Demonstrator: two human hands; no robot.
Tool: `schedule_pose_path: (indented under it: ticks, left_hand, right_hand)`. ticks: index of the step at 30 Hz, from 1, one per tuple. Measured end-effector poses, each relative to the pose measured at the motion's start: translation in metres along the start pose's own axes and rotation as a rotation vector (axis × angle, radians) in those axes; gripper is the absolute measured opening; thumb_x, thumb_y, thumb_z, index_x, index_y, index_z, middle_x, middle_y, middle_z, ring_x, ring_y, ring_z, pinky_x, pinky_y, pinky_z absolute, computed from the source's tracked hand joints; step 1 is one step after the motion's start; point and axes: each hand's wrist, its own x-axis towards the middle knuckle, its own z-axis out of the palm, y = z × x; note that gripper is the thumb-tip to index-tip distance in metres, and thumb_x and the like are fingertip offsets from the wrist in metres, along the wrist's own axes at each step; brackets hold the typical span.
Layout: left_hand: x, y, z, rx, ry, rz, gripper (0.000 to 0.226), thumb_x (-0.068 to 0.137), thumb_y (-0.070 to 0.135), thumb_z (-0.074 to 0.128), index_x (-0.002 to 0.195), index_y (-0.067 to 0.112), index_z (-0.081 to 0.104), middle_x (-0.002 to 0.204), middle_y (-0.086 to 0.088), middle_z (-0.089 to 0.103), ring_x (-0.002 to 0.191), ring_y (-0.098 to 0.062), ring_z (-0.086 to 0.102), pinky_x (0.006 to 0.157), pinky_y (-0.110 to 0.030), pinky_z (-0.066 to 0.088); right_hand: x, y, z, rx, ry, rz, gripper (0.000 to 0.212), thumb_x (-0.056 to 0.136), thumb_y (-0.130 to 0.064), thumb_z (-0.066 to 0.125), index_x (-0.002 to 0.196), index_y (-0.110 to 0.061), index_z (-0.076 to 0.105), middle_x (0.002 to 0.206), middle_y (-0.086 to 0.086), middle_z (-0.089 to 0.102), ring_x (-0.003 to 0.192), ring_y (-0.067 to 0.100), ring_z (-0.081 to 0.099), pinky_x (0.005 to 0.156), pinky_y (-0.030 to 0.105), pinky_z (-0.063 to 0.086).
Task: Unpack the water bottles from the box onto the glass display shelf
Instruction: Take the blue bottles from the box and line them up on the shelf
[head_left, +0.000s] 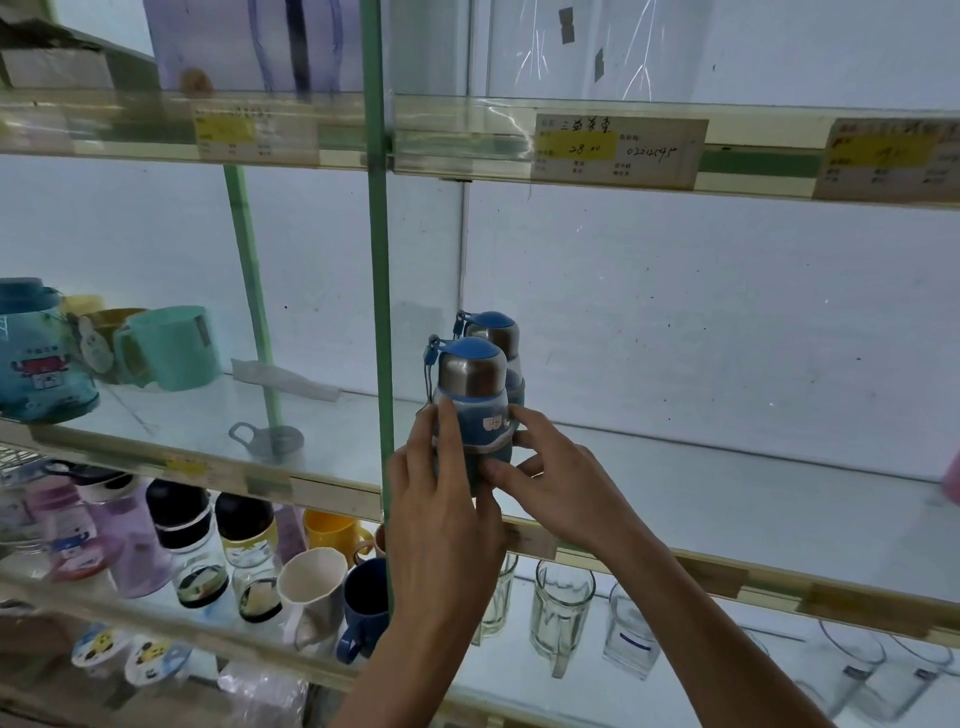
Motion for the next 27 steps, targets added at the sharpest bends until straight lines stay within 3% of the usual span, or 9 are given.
schedule_pose_path:
  ticks: [3, 12, 15, 21, 23, 27]
  left_hand:
    - [-0.001, 0.000, -0.002, -0.013, -0.011, 0.005, 0.080, 0.092, 0.015, 0.068, 0.159, 0.014, 0.024, 0.159, -0.008, 0.034, 0.137, -0.027, 0.038, 0.097, -0.044, 0.055]
    - [-0.010, 0.012, -0.006, -0.086, 0.025, 0.026, 0.082, 0.083, 0.007, 0.074, 0.155, 0.014, 0.035, 0.154, -0.014, 0.033, 0.137, -0.032, 0.038, 0.100, -0.037, 0.043]
    - [-0.011, 0.019, -0.004, -0.137, 0.036, 0.037, 0.080, 0.082, 0.006, 0.074, 0.153, 0.015, 0.037, 0.147, -0.011, 0.035, 0.132, -0.028, 0.036, 0.098, -0.041, 0.045]
    - [-0.011, 0.042, 0.010, -0.262, -0.031, 0.119, 0.069, 0.090, 0.013, 0.070, 0.151, 0.016, 0.039, 0.140, -0.010, 0.044, 0.131, -0.026, 0.046, 0.100, -0.030, 0.040]
    - [-0.014, 0.054, 0.017, -0.320, -0.088, 0.126, 0.065, 0.094, 0.016, 0.065, 0.153, 0.018, 0.037, 0.140, -0.008, 0.045, 0.129, -0.024, 0.048, 0.101, -0.032, 0.045]
    - [-0.021, 0.086, 0.035, -0.415, -0.180, 0.141, 0.064, 0.097, 0.022, 0.062, 0.154, 0.025, 0.034, 0.141, 0.001, 0.042, 0.121, -0.022, 0.055, 0.094, -0.042, 0.056]
  right_hand:
    - [-0.001, -0.002, 0.001, -0.041, 0.013, 0.002, 0.065, 0.099, -0.047, 0.063, 0.155, -0.036, 0.031, 0.148, -0.010, 0.058, 0.104, 0.014, 0.072, 0.094, 0.031, 0.054]
    - [-0.008, -0.001, -0.003, -0.063, 0.059, -0.017, 0.066, 0.098, -0.047, 0.063, 0.156, -0.037, 0.032, 0.142, -0.010, 0.063, 0.102, 0.013, 0.071, 0.096, 0.035, 0.057]
    - [-0.013, 0.001, -0.013, -0.031, 0.074, -0.002, 0.063, 0.099, -0.045, 0.063, 0.155, -0.035, 0.036, 0.143, -0.010, 0.061, 0.105, 0.013, 0.069, 0.093, 0.029, 0.055]
    - [-0.034, 0.017, -0.040, 0.037, 0.136, 0.044, 0.049, 0.100, -0.040, 0.063, 0.147, -0.038, 0.048, 0.139, -0.013, 0.063, 0.104, 0.006, 0.067, 0.083, 0.014, 0.050]
    - [-0.045, 0.027, -0.050, 0.050, 0.161, 0.063, 0.045, 0.101, -0.037, 0.062, 0.145, -0.037, 0.052, 0.137, -0.013, 0.064, 0.102, 0.004, 0.067, 0.078, 0.007, 0.046]
    - [-0.072, 0.050, -0.077, 0.108, 0.242, 0.115, 0.040, 0.100, -0.037, 0.063, 0.140, -0.038, 0.057, 0.128, -0.018, 0.067, 0.102, -0.004, 0.065, 0.082, 0.011, 0.050]
